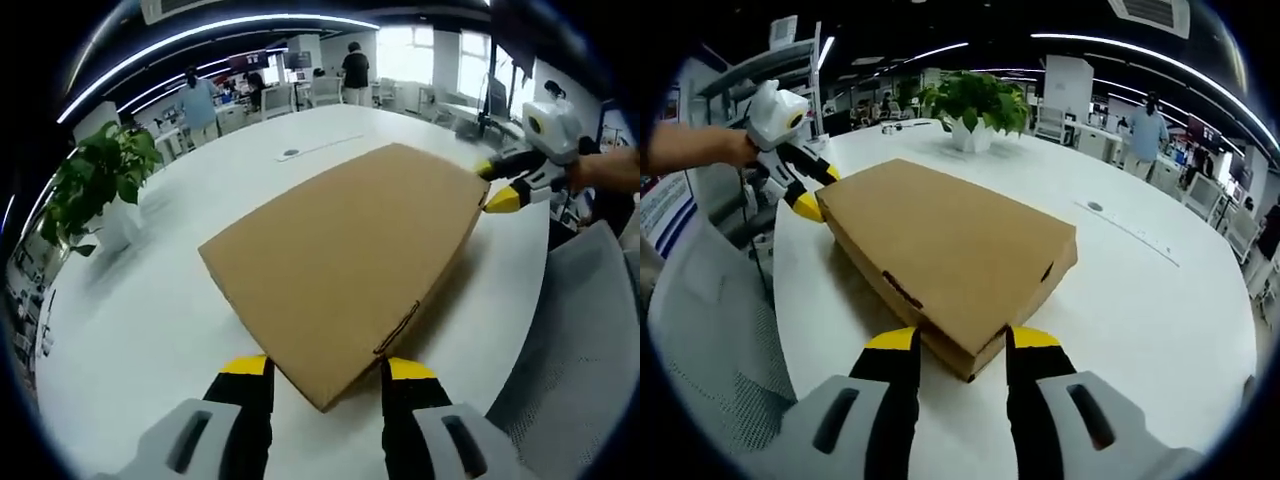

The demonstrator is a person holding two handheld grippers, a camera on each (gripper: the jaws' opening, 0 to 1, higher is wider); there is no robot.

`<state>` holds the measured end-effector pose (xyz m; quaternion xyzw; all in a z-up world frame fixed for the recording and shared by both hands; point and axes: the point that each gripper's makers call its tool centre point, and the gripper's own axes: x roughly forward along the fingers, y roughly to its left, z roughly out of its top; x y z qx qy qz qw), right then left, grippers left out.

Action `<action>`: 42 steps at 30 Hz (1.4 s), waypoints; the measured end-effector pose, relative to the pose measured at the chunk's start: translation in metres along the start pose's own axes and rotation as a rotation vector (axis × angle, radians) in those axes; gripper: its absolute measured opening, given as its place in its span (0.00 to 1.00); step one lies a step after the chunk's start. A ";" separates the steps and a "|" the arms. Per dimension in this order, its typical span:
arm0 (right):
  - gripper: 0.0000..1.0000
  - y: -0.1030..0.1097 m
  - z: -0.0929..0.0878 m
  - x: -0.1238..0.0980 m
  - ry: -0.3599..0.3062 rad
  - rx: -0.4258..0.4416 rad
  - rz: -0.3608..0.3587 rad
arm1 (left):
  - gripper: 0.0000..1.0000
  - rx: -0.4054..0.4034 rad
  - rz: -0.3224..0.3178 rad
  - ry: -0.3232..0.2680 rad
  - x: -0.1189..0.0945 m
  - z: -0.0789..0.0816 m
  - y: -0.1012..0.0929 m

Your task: Operate the shoe box by opening the lid, removing the specified soft item, and placing it in the target area until the item is outside and the box remains undamaged.

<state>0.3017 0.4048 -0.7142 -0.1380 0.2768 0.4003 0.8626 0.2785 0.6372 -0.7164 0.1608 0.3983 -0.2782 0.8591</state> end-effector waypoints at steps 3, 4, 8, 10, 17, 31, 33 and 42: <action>0.29 0.009 0.001 0.000 -0.007 0.009 0.008 | 0.42 0.012 -0.004 0.011 -0.004 -0.005 0.005; 0.29 0.011 0.001 0.000 -0.009 0.009 0.011 | 0.42 0.014 -0.004 0.013 -0.005 -0.006 0.006; 0.28 0.022 0.002 0.001 -0.015 0.004 0.021 | 0.42 0.024 -0.008 0.026 -0.008 -0.012 0.011; 0.27 0.027 0.002 0.000 -0.017 0.002 0.028 | 0.43 0.033 -0.015 0.032 -0.010 -0.015 0.015; 0.26 0.042 0.000 -0.003 -0.029 0.011 0.033 | 0.42 0.048 -0.029 0.038 -0.014 -0.021 0.019; 0.26 0.046 0.000 -0.006 -0.034 0.011 0.050 | 0.41 0.017 -0.030 0.036 -0.015 -0.025 0.019; 0.26 0.046 0.000 -0.006 -0.036 0.015 0.052 | 0.41 0.005 -0.030 0.037 -0.016 -0.026 0.019; 0.26 0.046 0.003 -0.009 -0.049 0.014 0.055 | 0.41 -0.029 -0.044 0.056 -0.019 -0.027 0.016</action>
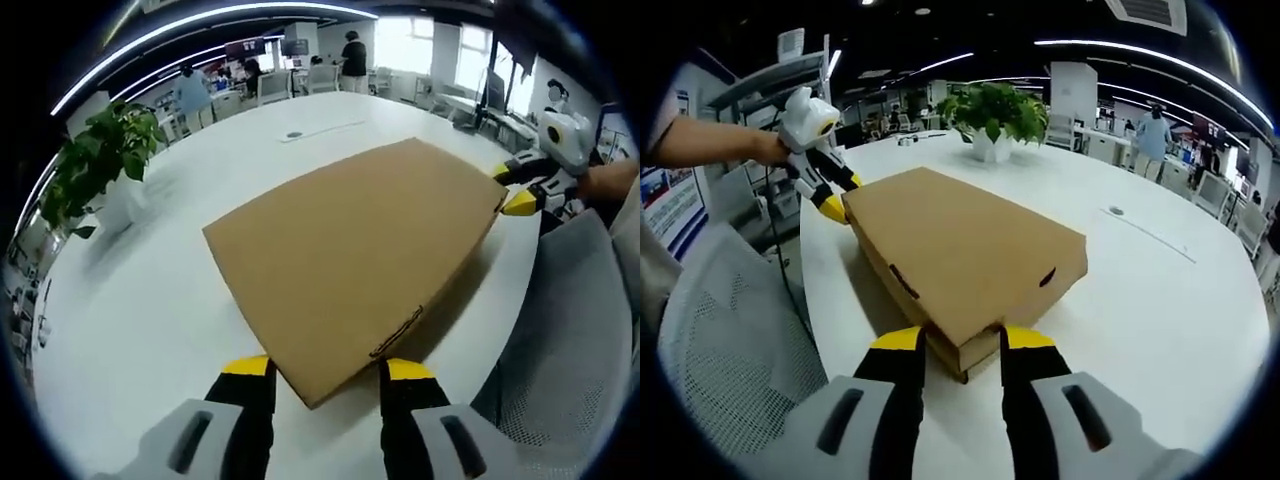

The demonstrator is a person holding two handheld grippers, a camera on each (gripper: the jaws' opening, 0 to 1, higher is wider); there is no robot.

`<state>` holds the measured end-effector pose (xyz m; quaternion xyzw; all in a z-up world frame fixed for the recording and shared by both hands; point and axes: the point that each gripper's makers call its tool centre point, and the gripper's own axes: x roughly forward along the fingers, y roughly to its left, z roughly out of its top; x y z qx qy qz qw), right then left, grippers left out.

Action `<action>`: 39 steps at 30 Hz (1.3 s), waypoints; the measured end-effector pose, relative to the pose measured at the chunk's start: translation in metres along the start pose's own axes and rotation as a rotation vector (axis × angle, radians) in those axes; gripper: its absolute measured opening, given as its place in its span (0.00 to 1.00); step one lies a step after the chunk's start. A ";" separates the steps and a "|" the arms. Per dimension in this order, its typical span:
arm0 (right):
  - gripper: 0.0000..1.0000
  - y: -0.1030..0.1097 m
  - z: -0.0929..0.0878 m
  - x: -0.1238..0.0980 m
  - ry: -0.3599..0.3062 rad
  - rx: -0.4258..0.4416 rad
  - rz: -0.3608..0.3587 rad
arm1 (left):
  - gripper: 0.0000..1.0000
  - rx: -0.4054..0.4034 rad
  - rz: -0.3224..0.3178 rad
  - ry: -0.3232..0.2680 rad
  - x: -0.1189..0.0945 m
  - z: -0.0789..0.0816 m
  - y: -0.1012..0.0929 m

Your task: Operate the shoe box by opening the lid, removing the specified soft item, and placing it in the target area until the item is outside and the box remains undamaged.

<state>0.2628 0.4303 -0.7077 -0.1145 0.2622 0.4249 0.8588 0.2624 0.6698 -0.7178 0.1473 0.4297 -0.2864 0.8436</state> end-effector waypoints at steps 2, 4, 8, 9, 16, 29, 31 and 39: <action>0.27 0.000 0.001 -0.001 -0.005 0.000 0.002 | 0.41 -0.005 -0.003 -0.005 -0.002 -0.001 -0.002; 0.27 0.001 0.002 -0.002 -0.008 0.000 0.004 | 0.41 -0.008 -0.002 -0.011 -0.005 0.000 -0.003; 0.27 0.001 0.006 -0.005 -0.017 -0.002 0.009 | 0.43 -0.004 0.008 -0.029 -0.009 0.003 -0.005; 0.26 0.001 0.008 -0.007 -0.022 -0.007 0.011 | 0.43 -0.003 0.011 -0.032 -0.010 0.004 -0.005; 0.27 0.001 0.018 -0.013 -0.041 0.001 0.017 | 0.45 0.004 0.018 -0.051 -0.020 0.010 -0.006; 0.30 -0.001 0.045 -0.028 -0.102 0.022 0.020 | 0.44 0.019 0.026 -0.113 -0.042 0.029 -0.005; 0.30 -0.001 0.050 -0.029 -0.108 0.022 0.021 | 0.44 0.026 0.033 -0.123 -0.048 0.034 -0.006; 0.29 -0.008 0.069 -0.035 -0.142 0.010 0.011 | 0.40 0.034 0.073 -0.171 -0.061 0.049 -0.001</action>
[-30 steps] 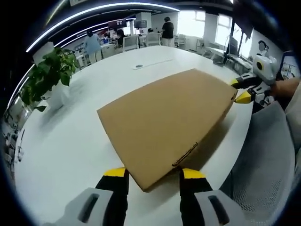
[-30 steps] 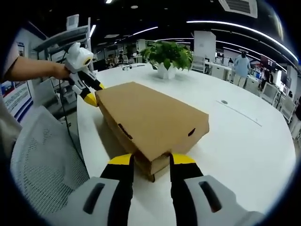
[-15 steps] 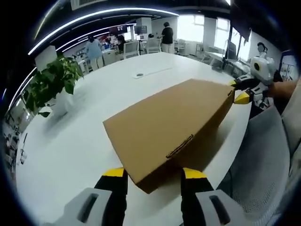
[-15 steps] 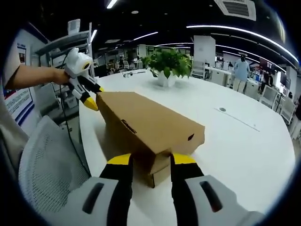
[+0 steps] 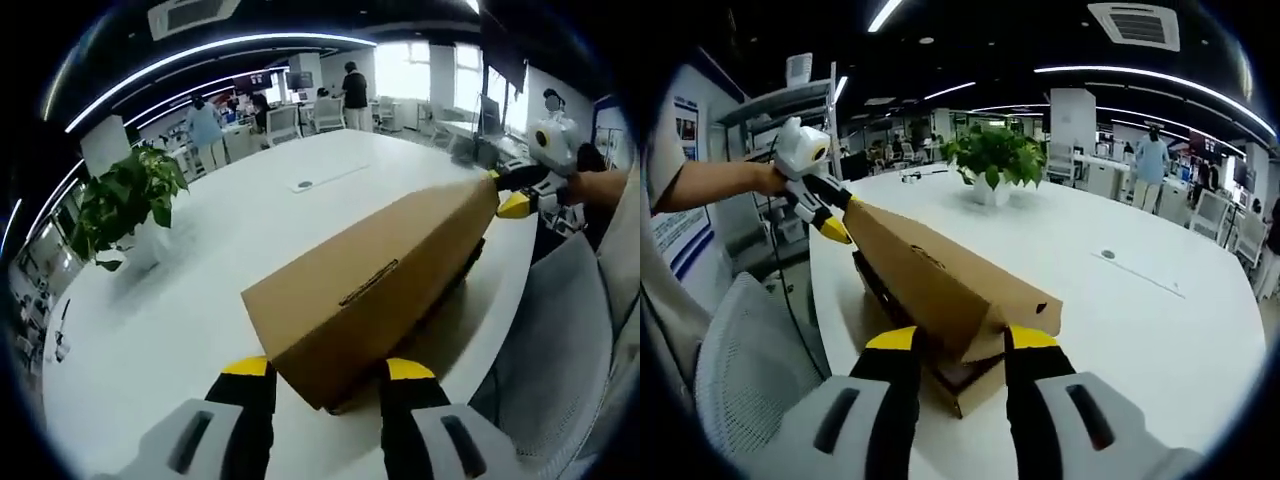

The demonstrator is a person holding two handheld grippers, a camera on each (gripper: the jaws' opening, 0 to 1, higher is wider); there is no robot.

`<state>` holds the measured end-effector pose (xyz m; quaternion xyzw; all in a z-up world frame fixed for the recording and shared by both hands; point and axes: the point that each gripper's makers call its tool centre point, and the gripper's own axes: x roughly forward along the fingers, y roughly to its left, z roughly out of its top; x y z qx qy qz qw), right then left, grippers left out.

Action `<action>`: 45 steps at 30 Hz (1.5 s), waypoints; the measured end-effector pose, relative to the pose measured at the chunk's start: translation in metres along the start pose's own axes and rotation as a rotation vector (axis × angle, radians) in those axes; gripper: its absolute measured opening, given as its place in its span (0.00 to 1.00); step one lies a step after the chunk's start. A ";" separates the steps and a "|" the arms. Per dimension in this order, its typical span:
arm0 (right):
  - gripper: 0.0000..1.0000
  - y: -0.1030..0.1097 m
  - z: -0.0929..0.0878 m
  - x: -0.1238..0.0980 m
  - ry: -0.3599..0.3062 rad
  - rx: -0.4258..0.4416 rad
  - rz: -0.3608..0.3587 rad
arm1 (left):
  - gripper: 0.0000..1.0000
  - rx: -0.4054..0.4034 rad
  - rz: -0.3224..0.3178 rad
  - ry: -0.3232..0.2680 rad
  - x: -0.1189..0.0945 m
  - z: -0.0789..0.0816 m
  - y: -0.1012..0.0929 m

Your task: Operate the shoe box by opening the lid, removing the specified soft item, and placing it in the target area until the item is outside and the box remains undamaged.

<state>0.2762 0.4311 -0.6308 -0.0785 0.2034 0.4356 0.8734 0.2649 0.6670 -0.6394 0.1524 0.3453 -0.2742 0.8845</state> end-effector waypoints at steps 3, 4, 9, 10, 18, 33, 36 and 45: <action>0.28 -0.004 0.006 0.000 -0.011 0.001 -0.011 | 0.38 0.006 0.019 -0.015 -0.002 0.006 0.004; 0.27 -0.005 0.008 0.000 -0.015 0.002 -0.015 | 0.38 0.010 0.022 -0.022 -0.002 0.008 0.004; 0.27 -0.010 0.017 0.000 -0.033 0.007 -0.024 | 0.35 0.026 0.051 -0.046 -0.002 0.014 0.010; 0.27 -0.011 0.018 0.000 -0.033 0.005 -0.025 | 0.34 0.024 0.055 -0.051 -0.003 0.016 0.011; 0.26 -0.019 0.030 0.002 -0.050 -0.009 -0.031 | 0.24 0.039 0.110 -0.082 -0.005 0.027 0.025; 0.23 -0.039 0.052 0.009 -0.082 -0.049 -0.051 | 0.05 0.057 0.223 -0.136 -0.005 0.052 0.058; 0.19 -0.044 0.054 0.010 -0.085 -0.069 -0.056 | 0.05 0.059 0.233 -0.143 -0.005 0.055 0.061; 0.08 -0.063 0.061 0.014 -0.104 -0.086 -0.084 | 0.04 0.046 0.255 -0.162 -0.003 0.063 0.071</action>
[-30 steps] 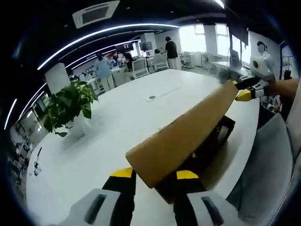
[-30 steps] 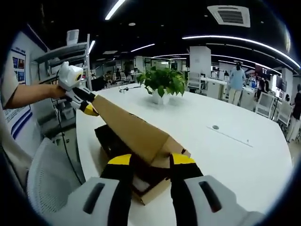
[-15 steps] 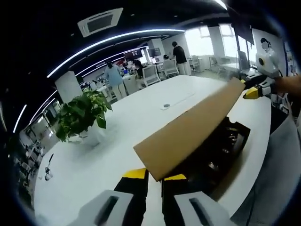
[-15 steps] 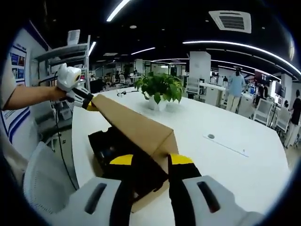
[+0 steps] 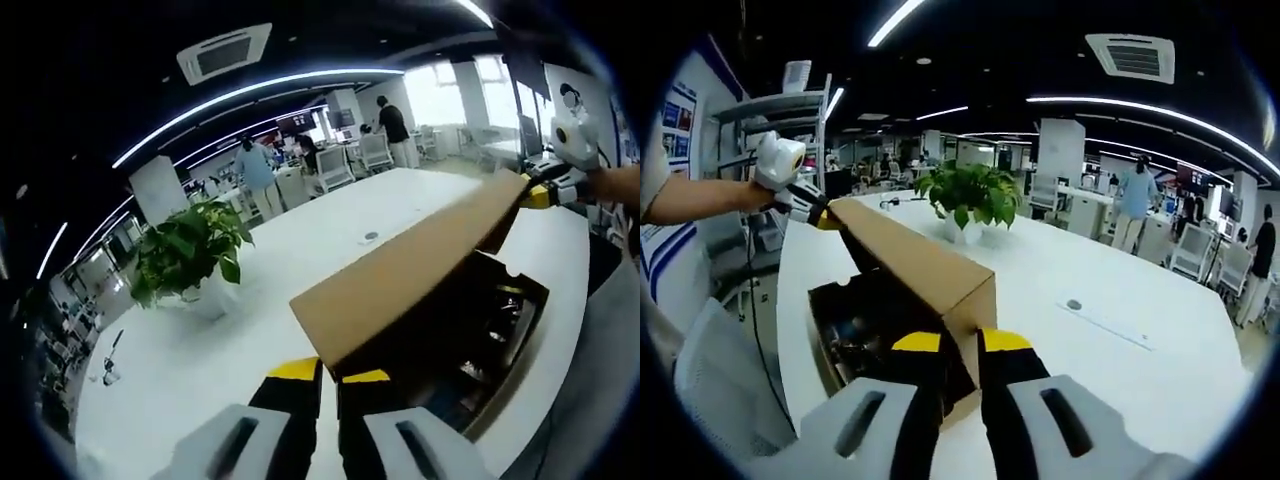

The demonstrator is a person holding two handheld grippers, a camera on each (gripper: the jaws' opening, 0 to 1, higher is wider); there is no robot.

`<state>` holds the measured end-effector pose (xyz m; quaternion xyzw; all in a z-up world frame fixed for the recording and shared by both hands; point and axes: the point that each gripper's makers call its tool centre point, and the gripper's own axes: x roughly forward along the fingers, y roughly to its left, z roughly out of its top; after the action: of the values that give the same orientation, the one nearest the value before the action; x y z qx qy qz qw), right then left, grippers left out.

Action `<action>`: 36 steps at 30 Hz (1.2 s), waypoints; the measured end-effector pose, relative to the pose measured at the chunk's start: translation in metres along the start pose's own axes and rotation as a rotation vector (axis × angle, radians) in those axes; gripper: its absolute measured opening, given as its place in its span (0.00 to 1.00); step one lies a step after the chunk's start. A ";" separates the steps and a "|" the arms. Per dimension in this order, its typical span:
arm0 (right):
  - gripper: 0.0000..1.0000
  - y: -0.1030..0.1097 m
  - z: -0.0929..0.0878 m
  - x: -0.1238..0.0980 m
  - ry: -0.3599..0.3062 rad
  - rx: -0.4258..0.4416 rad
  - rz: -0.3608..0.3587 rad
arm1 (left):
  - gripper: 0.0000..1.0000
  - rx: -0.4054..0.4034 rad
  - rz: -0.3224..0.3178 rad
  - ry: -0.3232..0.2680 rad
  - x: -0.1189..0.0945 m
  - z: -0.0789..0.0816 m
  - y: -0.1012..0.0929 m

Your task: Operate the shoe box by opening the lid, removing the specified soft item, and placing it in the target area until the item is outside and the box remains undamaged.

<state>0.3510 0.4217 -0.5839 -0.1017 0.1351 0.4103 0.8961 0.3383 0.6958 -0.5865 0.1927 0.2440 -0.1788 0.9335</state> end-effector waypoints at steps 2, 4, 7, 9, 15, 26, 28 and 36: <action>0.09 -0.002 -0.001 0.002 0.003 -0.004 -0.002 | 0.04 -0.006 0.001 -0.002 0.001 0.002 0.002; 0.09 -0.004 -0.005 0.004 0.013 -0.013 -0.006 | 0.03 -0.010 0.000 -0.004 0.002 0.002 0.003; 0.09 -0.006 -0.008 0.004 0.014 -0.006 -0.006 | 0.03 -0.010 0.000 -0.005 0.003 0.002 0.005; 0.09 -0.008 -0.011 0.005 0.020 -0.003 -0.009 | 0.03 -0.011 0.000 -0.005 0.004 0.002 0.006; 0.09 -0.012 -0.024 0.007 0.046 0.005 -0.013 | 0.03 -0.018 0.001 -0.011 0.008 0.003 0.011; 0.09 -0.017 -0.053 0.017 0.110 -0.010 -0.018 | 0.03 -0.035 0.012 -0.021 0.018 0.010 0.021; 0.08 -0.018 -0.058 0.019 0.122 -0.009 -0.023 | 0.03 -0.040 0.014 -0.024 0.020 0.012 0.022; 0.07 -0.022 -0.071 0.029 0.150 -0.003 -0.024 | 0.03 -0.056 0.031 -0.031 0.026 0.018 0.025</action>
<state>0.3741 0.4073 -0.6588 -0.1352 0.2000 0.3907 0.8883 0.3775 0.7026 -0.5786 0.1675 0.2314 -0.1605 0.9448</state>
